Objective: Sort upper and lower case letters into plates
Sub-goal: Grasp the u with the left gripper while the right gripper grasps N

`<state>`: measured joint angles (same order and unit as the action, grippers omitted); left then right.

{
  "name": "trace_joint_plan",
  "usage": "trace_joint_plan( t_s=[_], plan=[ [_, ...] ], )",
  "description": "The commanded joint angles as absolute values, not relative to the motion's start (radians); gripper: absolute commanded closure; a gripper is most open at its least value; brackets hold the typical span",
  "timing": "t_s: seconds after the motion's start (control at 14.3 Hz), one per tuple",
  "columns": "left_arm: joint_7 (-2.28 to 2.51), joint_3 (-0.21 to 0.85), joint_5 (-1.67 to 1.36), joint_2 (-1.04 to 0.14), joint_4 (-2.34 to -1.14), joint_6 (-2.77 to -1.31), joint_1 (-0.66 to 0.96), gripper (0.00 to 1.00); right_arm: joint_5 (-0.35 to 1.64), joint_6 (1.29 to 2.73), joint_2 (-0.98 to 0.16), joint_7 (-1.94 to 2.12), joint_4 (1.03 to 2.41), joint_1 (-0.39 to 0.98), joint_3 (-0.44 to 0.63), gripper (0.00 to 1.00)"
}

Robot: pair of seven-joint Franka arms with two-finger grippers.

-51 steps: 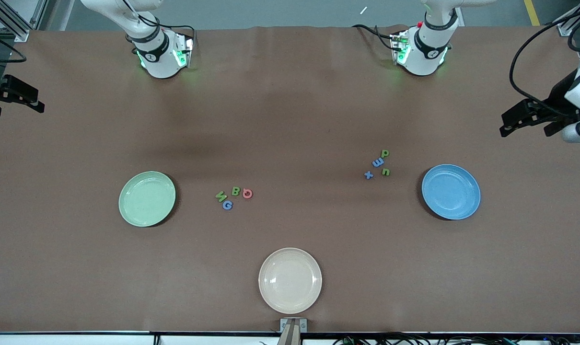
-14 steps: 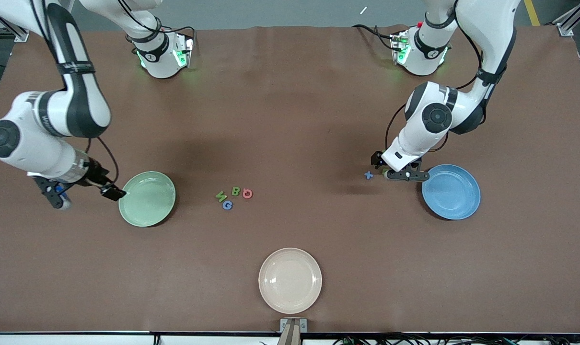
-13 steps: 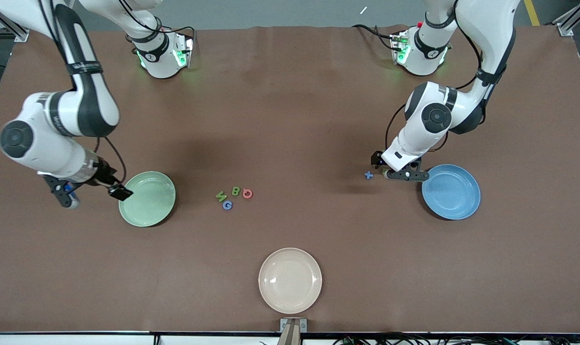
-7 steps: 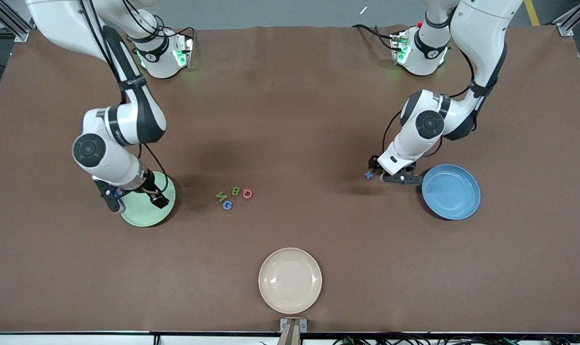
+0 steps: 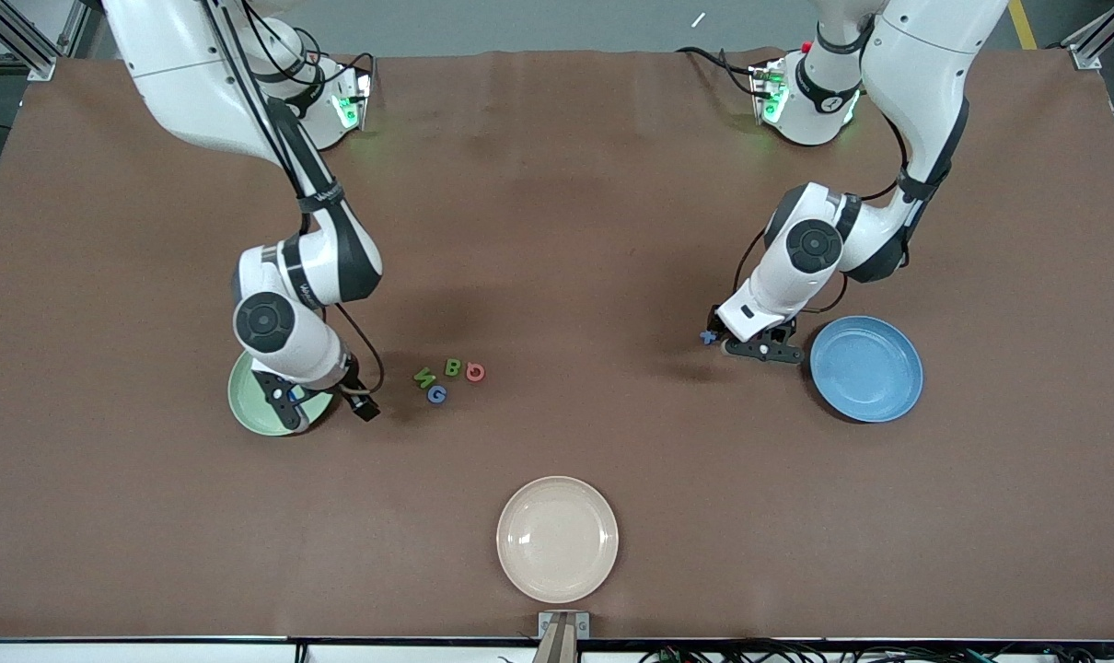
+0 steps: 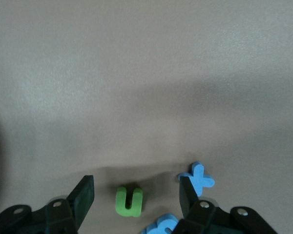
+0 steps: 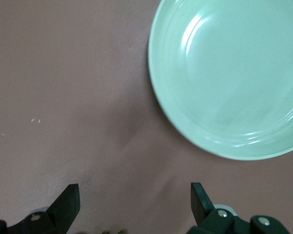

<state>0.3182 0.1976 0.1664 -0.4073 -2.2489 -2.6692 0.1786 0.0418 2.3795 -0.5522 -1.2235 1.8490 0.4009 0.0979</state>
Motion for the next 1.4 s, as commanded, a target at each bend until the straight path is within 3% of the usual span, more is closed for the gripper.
trace_joint_plan(
  t_s=[0.0,1.33],
  plan=[
    [0.321,0.198,0.210,-0.431,-2.223,-2.672,0.176,0.24,0.052,2.443,-0.595,-1.299,1.833,0.440,0.104,0.01],
    [0.327,0.199,0.275,-0.397,-2.295,-2.665,0.152,0.23,0.092,2.444,-0.629,-1.161,1.882,0.488,0.080,0.04]
  ],
)
